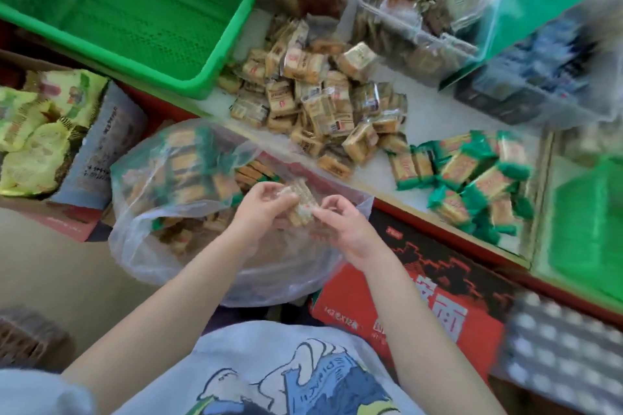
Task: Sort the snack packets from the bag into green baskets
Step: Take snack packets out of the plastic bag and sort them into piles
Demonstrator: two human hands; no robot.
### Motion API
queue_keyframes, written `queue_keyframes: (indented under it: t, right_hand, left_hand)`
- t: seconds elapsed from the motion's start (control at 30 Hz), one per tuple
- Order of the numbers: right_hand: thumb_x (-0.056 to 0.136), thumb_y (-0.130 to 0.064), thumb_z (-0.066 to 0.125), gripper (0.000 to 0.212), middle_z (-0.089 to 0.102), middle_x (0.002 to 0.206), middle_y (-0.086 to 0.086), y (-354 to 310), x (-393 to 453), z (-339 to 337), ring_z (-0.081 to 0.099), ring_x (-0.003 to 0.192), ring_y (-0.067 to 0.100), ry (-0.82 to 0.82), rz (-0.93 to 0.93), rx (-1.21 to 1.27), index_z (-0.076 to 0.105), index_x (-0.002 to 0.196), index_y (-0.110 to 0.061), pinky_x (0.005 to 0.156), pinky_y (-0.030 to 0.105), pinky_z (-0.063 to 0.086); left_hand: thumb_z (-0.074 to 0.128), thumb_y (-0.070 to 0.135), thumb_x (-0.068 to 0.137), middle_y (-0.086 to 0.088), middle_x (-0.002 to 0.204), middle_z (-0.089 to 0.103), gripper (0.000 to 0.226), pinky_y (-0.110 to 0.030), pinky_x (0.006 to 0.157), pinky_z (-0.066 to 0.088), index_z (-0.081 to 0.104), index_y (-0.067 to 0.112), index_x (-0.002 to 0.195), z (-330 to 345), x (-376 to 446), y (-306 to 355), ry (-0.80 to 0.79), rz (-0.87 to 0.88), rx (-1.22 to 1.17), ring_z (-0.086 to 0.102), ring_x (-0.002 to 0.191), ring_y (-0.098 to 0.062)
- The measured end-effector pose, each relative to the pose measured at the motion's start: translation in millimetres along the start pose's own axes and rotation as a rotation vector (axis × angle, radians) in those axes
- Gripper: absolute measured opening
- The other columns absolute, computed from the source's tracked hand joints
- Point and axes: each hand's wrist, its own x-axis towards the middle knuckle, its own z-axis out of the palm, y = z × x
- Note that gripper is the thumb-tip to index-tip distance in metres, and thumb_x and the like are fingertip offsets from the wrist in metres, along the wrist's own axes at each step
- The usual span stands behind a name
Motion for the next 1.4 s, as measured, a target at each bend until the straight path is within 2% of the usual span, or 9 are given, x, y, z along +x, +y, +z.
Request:
queue_keyframes:
  t: [0.2,0.37,0.57,0.73,0.87,0.97,1.07,1.2,1.4]
  right_hand:
    - [0.094,-0.011,0.069,0.019,0.065,0.093,0.012,-43.8,-1.5,-50.3,0.065,0.07,0.02,0.235,-0.108,-0.016,0.05,0.098,-0.011,0.063,0.031,0.051]
    - [0.092,-0.014,0.072,0.022,0.067,0.111,0.014,-94.9,39.2,-74.5,0.071,0.085,0.022,0.43,-0.216,0.074,0.054,0.104,-0.011,0.072,0.03,0.057]
    - [0.097,-0.005,0.062,0.024,0.064,0.116,0.016,-112.9,70.1,-68.6,0.071,0.099,0.025,0.478,-0.158,0.125,0.055,0.12,-0.006,0.086,0.032,0.06]
    - [0.099,-0.005,0.058,0.013,0.068,0.105,0.014,-72.2,36.8,-43.3,0.074,0.088,0.025,0.416,-0.104,-0.009,0.059,0.112,-0.009,0.083,0.037,0.062]
    - [0.1,-0.01,0.058,0.007,0.071,0.099,0.013,-16.3,27.1,16.8,0.073,0.082,0.022,0.142,0.01,-0.34,0.063,0.101,-0.014,0.076,0.033,0.061]
    - [0.097,-0.024,0.062,0.008,0.069,0.104,0.004,11.5,40.7,63.4,0.068,0.097,0.023,-0.047,0.009,-0.616,0.063,0.106,-0.022,0.082,0.035,0.057]
    - [0.095,-0.038,0.064,0.04,0.063,0.119,-0.002,15.0,59.3,106.3,0.061,0.106,0.016,-0.174,0.053,-0.74,0.048,0.13,-0.028,0.089,0.033,0.051]
    - [0.091,-0.046,0.067,0.086,0.046,0.147,0.0,11.5,89.0,148.4,0.047,0.133,0.023,-0.225,0.158,-0.812,0.013,0.156,-0.027,0.096,0.032,0.04]
    - [0.093,-0.018,0.064,0.03,0.055,0.124,0.003,-36.2,118.1,196.2,0.053,0.112,0.014,-0.068,-0.253,-0.553,0.043,0.114,-0.02,0.084,0.027,0.043]
  left_hand:
    - [0.069,0.029,0.093,-0.007,0.119,0.066,0.022,-0.04,0.078,0.06,0.062,0.02,0.112,66.8,33.6,39.4,-0.006,0.125,0.117,0.068,0.095,-0.016]
    - [0.054,0.04,0.099,-0.007,0.155,0.038,0.058,-0.039,0.115,0.032,0.042,0.014,0.15,59.9,67.9,26.7,-0.022,0.216,0.96,0.035,0.143,-0.024]
    - [0.052,0.044,0.099,-0.006,0.165,0.02,0.066,-0.042,0.119,0.026,0.03,0.018,0.156,53.5,73.5,12.2,-0.073,0.295,1.176,0.019,0.152,-0.024]
    - [0.052,0.03,0.097,-0.008,0.121,0.06,0.034,-0.04,0.087,0.051,0.064,0.011,0.123,14.8,38.6,-17.9,0.025,0.551,1.213,0.058,0.112,-0.027]
    - [0.039,0.035,0.089,-0.003,0.079,0.059,0.04,-0.035,0.055,0.047,0.069,0.009,0.085,-63.8,-1.5,-60.0,0.293,0.545,1.202,0.06,0.07,-0.027]
    - [0.039,0.04,0.088,-0.009,0.104,0.067,0.05,-0.042,0.071,0.053,0.07,0.01,0.112,-121.4,-16.5,-72.7,0.375,0.345,1.284,0.063,0.095,-0.033]
    - [0.046,0.05,0.095,-0.011,0.158,0.034,0.066,-0.057,0.109,0.032,0.027,0.035,0.156,-156.3,-15.0,-68.7,0.221,0.08,1.483,0.027,0.146,-0.037]
    - [0.046,0.054,0.096,-0.013,0.167,0.01,0.074,-0.064,0.117,0.007,0.005,0.046,0.157,-179.1,0.8,-49.7,0.215,0.13,1.515,-0.001,0.153,-0.038]
    - [0.06,0.046,0.09,-0.015,0.166,0.014,0.049,-0.064,0.119,0.003,0.051,0.027,0.134,-211.2,24.8,-25.5,0.354,0.344,1.331,-0.001,0.153,-0.036]
